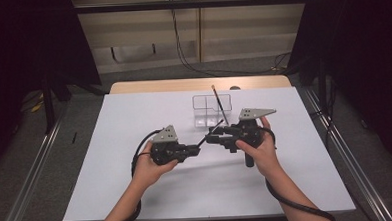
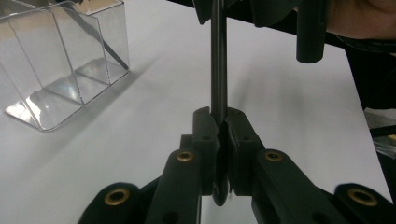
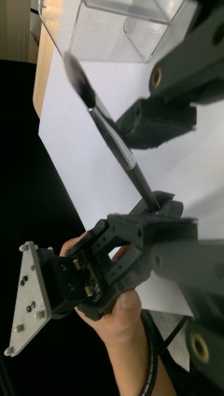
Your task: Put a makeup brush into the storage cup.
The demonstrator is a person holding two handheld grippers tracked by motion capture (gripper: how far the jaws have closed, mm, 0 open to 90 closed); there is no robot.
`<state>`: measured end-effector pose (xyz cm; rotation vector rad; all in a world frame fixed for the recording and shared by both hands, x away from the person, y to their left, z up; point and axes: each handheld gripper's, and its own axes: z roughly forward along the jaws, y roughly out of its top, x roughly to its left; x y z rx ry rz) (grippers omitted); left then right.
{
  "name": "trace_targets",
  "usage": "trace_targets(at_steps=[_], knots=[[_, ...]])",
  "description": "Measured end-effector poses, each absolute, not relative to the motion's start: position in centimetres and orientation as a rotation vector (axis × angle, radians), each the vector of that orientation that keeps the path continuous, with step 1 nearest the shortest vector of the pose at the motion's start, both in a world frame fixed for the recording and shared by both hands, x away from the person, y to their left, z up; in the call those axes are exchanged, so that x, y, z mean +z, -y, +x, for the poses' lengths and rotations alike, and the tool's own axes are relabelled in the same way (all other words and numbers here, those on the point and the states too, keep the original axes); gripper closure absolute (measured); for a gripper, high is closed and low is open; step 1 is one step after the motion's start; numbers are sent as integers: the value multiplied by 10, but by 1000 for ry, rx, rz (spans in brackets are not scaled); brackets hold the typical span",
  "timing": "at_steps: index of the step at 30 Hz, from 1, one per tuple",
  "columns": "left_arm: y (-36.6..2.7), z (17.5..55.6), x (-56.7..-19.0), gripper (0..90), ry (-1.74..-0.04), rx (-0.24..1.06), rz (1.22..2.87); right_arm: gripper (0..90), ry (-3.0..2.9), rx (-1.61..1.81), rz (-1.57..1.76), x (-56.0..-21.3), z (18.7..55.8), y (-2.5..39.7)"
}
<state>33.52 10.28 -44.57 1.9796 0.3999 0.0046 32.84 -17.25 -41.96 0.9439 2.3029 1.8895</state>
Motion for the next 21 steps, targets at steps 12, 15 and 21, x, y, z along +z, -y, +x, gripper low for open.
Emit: trace_targets(at_steps=[12, 15, 21], knots=[[-91, 335, -452, 837, -399, -29, 1992, 801, -2301, 1920, 984, -418, 331, 174], [-87, 335, -454, 836, -413, -46, 1994, 824, -2313, 1930, 997, -417, 333, 173], [-82, 336, -458, 834, -448, -96, 1970, 843, -2330, 1952, 998, -416, 336, 170]])
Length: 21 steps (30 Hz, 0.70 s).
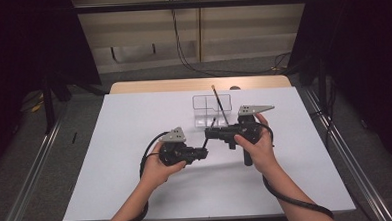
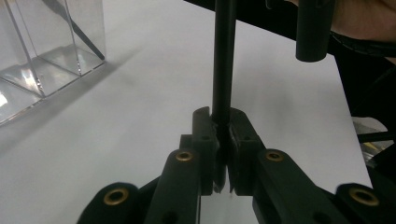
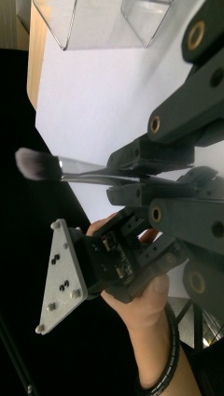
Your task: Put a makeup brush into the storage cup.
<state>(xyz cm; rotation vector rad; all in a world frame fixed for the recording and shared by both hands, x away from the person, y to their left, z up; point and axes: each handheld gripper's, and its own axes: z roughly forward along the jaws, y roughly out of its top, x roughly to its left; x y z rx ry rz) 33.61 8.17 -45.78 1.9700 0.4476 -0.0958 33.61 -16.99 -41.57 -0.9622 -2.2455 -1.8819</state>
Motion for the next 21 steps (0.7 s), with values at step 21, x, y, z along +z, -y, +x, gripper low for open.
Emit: trace_targets(at_steps=[21], knots=[[-70, 336, -462, 811, -473, -169, 1907, 845, 2226, -1918, -972, -415, 340, 165]])
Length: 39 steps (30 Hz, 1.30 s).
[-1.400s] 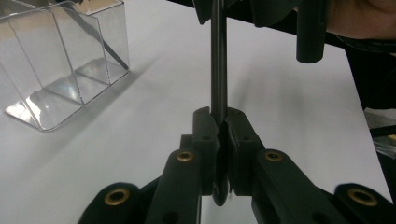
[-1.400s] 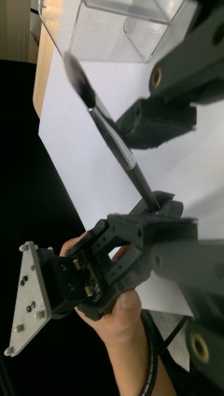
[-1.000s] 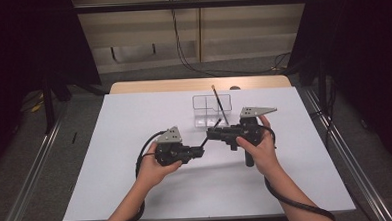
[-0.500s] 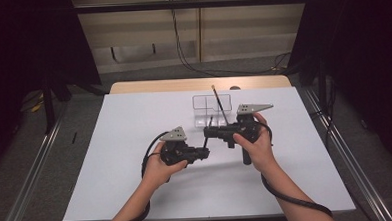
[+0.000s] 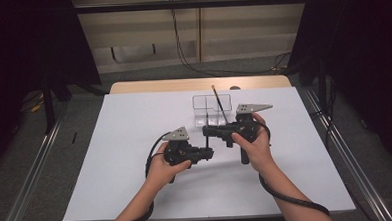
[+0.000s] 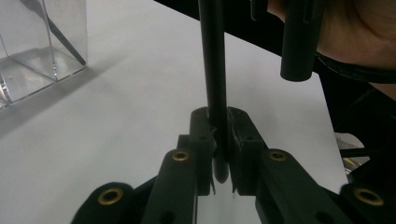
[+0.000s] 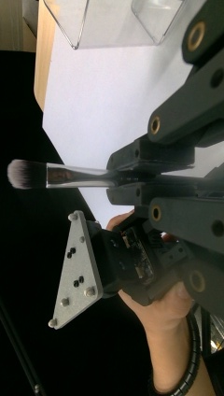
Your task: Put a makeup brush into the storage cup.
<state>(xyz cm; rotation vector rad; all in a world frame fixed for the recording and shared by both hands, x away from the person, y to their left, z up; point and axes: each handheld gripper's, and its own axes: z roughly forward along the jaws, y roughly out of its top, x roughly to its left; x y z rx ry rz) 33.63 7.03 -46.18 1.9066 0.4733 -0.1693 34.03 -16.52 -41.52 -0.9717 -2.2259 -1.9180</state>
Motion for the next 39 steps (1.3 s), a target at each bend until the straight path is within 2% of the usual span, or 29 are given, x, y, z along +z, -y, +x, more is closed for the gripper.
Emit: trace_targets(at_steps=[8, 15, 21, 25, 31, 39], knots=[[-70, 336, -464, 779, -486, -199, 1884, 846, 2229, -1916, -968, -415, 341, 165], [-75, 336, -462, 681, -488, -184, 1877, 846, 2217, -1928, -948, -414, 342, 168], [-82, 337, -457, 541, -499, -170, 1885, 845, 2233, -1935, -928, -410, 342, 169], [-85, 338, -455, 370, -505, -105, 1887, 846, 2240, -1942, -931, -407, 342, 171], [-92, 340, -452, 196, -502, -68, 1872, 845, 2252, -1959, -927, -405, 342, 173], [-102, 343, -451, 62, -539, -64, 1884, 845, 2272, -1970, -933, -404, 343, 177]])
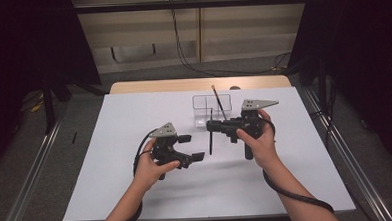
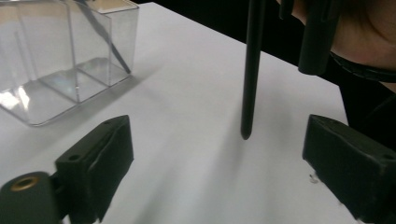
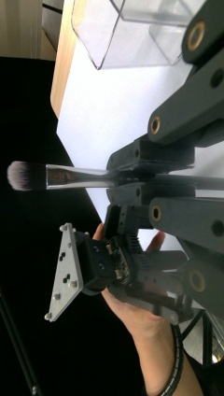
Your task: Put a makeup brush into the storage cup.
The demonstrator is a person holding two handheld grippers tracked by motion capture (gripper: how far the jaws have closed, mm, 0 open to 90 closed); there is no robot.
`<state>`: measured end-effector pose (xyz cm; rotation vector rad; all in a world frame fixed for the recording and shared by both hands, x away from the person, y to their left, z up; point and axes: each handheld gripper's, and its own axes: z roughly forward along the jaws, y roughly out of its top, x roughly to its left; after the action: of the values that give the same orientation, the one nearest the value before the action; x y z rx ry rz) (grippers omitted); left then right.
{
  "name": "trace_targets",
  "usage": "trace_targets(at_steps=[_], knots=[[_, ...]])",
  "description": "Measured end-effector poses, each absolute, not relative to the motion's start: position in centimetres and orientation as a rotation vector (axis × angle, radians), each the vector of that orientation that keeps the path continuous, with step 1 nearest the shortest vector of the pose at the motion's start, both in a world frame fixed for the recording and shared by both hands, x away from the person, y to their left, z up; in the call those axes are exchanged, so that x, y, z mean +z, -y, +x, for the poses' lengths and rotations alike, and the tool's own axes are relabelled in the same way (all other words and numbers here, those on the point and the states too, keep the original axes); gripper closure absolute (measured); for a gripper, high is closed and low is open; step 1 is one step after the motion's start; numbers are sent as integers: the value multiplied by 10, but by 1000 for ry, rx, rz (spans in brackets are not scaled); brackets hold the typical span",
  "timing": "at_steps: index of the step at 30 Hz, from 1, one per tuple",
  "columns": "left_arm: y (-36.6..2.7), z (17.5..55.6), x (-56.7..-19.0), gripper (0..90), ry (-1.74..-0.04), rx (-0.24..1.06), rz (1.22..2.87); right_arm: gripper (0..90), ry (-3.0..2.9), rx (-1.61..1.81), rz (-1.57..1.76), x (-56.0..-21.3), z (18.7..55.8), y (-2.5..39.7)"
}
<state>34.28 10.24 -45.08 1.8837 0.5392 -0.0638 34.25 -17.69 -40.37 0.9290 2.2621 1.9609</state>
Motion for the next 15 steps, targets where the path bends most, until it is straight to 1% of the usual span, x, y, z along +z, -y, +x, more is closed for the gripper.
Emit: trace_targets(at_steps=[5, 10, 13, 15], knots=[[-109, 343, -452, 26, -548, -41, 1875, 845, -2251, 1952, 928, -405, 342, 179], [-117, 344, -451, 0, -551, -49, 1860, 845, -2246, 1947, 921, -404, 342, 182], [-120, 344, -450, 0, -568, -4, 1896, 845, -2241, 1939, 915, -402, 342, 184], [-122, 343, -450, 0, -557, 0, 1902, 845, -2231, 1935, 918, -401, 342, 187]])
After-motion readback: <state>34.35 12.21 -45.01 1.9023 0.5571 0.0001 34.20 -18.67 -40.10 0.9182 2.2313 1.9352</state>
